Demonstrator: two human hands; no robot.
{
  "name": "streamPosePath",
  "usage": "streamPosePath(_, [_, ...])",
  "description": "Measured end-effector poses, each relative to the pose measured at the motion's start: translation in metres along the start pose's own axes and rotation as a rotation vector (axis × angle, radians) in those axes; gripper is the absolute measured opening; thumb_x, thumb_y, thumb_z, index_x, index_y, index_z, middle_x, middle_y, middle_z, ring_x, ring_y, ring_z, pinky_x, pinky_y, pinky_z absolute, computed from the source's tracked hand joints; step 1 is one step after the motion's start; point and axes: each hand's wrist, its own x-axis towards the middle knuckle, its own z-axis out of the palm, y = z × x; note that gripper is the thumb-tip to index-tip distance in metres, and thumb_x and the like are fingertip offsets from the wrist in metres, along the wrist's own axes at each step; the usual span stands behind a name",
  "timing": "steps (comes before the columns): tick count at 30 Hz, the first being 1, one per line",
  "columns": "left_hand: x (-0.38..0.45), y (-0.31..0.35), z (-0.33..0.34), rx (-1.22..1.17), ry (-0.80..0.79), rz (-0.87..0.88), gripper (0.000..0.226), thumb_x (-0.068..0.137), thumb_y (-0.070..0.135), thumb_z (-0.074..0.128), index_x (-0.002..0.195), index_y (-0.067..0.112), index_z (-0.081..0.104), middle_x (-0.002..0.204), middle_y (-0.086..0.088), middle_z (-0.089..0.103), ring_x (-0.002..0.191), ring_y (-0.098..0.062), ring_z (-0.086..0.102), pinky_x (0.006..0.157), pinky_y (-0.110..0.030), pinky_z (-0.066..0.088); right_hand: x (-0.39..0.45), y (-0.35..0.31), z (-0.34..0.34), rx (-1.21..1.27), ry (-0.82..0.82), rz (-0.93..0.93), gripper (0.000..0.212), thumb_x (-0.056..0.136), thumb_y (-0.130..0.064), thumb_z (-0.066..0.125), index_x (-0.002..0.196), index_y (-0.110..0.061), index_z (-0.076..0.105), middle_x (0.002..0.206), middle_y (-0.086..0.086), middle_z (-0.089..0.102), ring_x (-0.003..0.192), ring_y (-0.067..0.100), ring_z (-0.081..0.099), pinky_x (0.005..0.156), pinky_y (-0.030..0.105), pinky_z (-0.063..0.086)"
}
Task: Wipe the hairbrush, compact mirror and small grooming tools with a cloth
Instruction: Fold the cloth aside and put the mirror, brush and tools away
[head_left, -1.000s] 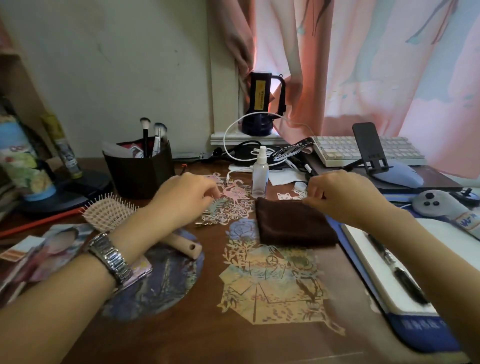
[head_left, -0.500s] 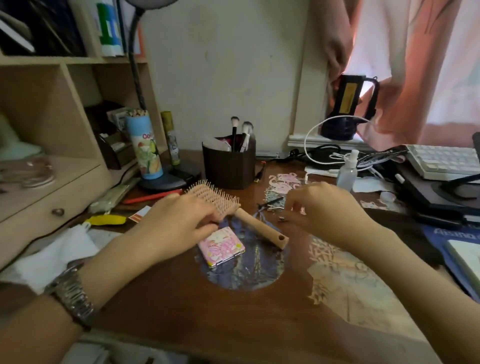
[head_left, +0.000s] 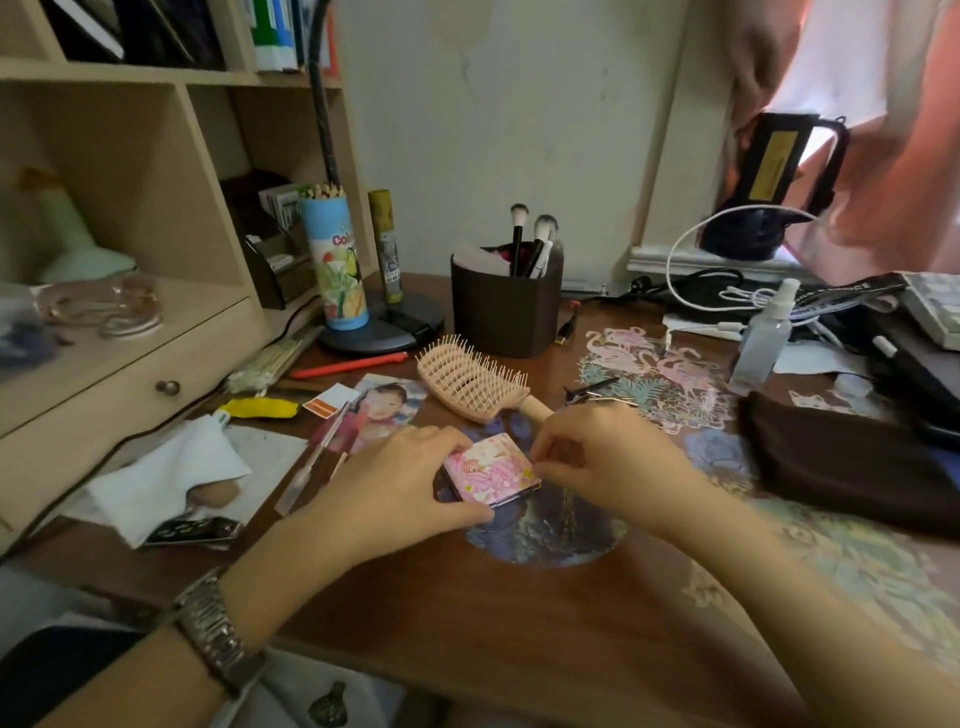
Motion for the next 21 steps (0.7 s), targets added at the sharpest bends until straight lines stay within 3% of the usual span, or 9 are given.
streamPosePath(5, [0.008,-0.001,0.005,-0.049,0.006,0.024,0.067,0.072,0.064,0.064,0.130,0.036,0.044,0.131,0.016,0.048,0.119,-0.002,0.040,0.089,-0.022,0.034,-0.008,0.003,-0.004,0.044,-0.011,0.015,0.012,0.082,-0.031,0.071,0.094,-0.026,0.070,0.074,-0.020,0.051,0.068,0.001,0.049,0.067,0.026,0.050])
streamPosePath(8, [0.006,-0.002,0.004,-0.054,-0.019,0.040,0.067,0.071,0.065,0.065,0.129,0.039,0.043,0.131,0.017,0.046,0.117,-0.001,0.039,0.091,-0.023,0.035,-0.012,0.003,-0.009,0.078,-0.019,0.034,0.018,0.081,-0.032,0.072,0.098,-0.027,0.069,0.072,-0.023,0.049,0.064,-0.005,0.048,0.061,0.013,0.040])
streamPosePath(10, [0.002,-0.001,0.003,-0.059,-0.058,0.059,0.068,0.070,0.066,0.065,0.128,0.041,0.041,0.129,0.019,0.045,0.114,0.002,0.039,0.090,-0.021,0.037,-0.014,0.003,-0.011,0.096,-0.035,0.054,0.025,0.081,-0.036,0.071,0.104,-0.028,0.067,0.071,-0.023,0.047,0.064,-0.007,0.048,0.058,0.011,0.037])
streamPosePath(17, [-0.004,0.005,0.001,-0.076,-0.119,0.125,0.072,0.069,0.067,0.065,0.131,0.048,0.034,0.118,0.025,0.039,0.103,0.007,0.037,0.078,-0.012,0.035,-0.012,-0.002,0.000,0.082,-0.122,0.017,0.030,0.092,-0.025,0.059,0.121,-0.032,0.056,0.078,-0.025,0.038,0.074,0.002,0.044,0.075,0.036,0.050])
streamPosePath(19, [-0.003,0.004,0.000,-0.078,-0.130,0.141,0.075,0.069,0.067,0.065,0.134,0.049,0.032,0.126,0.024,0.039,0.106,0.007,0.036,0.082,-0.014,0.036,-0.012,-0.003,0.001,0.089,-0.146,-0.003,0.029,0.094,-0.024,0.056,0.121,-0.031,0.056,0.082,-0.032,0.035,0.073,-0.003,0.043,0.075,0.038,0.051])
streamPosePath(21, [-0.002,0.002,-0.002,-0.070,-0.118,0.149,0.078,0.068,0.068,0.065,0.136,0.048,0.031,0.133,0.024,0.040,0.112,0.007,0.037,0.089,-0.018,0.038,-0.014,-0.003,0.002,0.096,-0.154,-0.021,0.027,0.095,-0.022,0.054,0.120,-0.029,0.057,0.097,-0.031,0.046,0.080,0.001,0.050,0.076,0.040,0.052])
